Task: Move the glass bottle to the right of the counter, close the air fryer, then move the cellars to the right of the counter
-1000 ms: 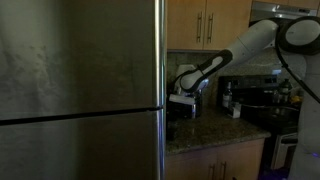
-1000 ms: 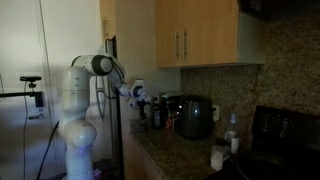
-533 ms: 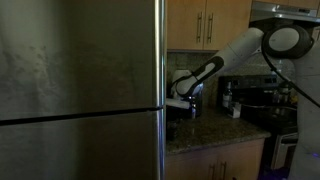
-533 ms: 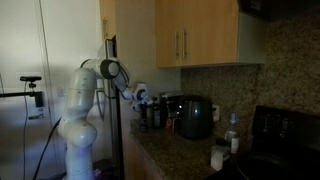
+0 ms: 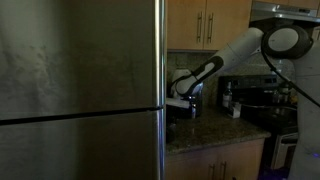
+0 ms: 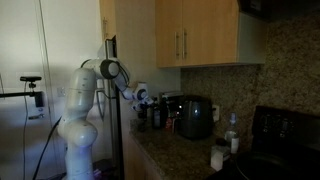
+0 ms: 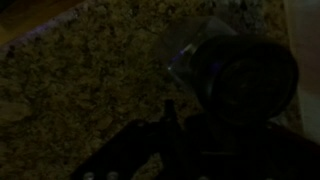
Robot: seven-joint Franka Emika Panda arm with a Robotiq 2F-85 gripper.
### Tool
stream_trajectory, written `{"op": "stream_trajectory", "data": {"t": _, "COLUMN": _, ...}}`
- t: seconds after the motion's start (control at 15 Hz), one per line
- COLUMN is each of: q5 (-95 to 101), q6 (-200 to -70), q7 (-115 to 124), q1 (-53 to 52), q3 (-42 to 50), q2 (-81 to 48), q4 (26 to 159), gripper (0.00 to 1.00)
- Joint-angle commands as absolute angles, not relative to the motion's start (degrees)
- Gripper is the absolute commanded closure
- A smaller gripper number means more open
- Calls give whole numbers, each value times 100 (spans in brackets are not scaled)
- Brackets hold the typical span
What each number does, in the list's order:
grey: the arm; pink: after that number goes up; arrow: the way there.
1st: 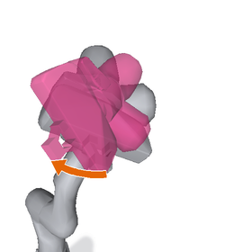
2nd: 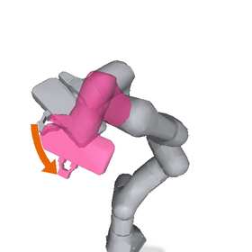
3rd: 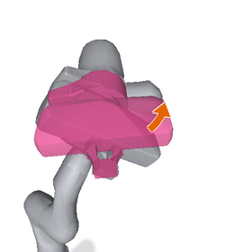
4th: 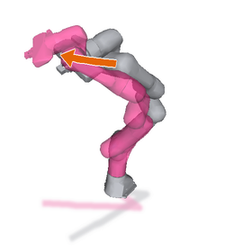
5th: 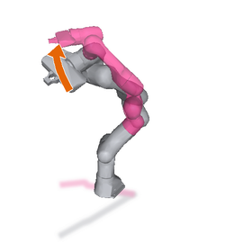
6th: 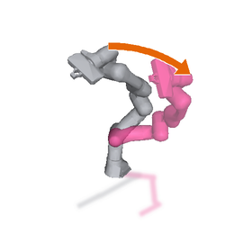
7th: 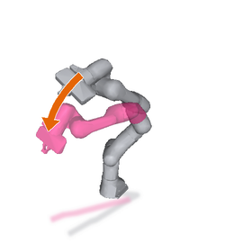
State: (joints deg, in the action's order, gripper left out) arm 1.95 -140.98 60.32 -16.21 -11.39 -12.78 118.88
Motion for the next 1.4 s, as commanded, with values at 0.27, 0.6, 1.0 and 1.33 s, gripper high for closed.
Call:
{"op": "stream_trajectory", "data": {"t": 0.27, "q5": 282, "q6": -13414, "q7": 6320, "q1": -1581, "q3": -836, "q2": -703, "q4": 12003, "gripper": 41}}
{"op": "stream_trajectory", "data": {"t": 0.6, "q5": 32, "q6": -13081, "q7": 5904, "q1": -1501, "q3": -970, "q2": -70, "q4": 12167, "gripper": 0}}
{"op": "stream_trajectory", "data": {"t": 1.0, "q5": -504, "q6": -12829, "q7": 4728, "q1": -1553, "q3": -1232, "q2": 224, "q4": 12317, "gripper": 0}}
{"op": "stream_trajectory", "data": {"t": 1.33, "q5": -504, "q6": -12911, "q7": 4570, "q1": -1560, "q3": -1396, "q2": 81, "q4": 12255, "gripper": 0}}
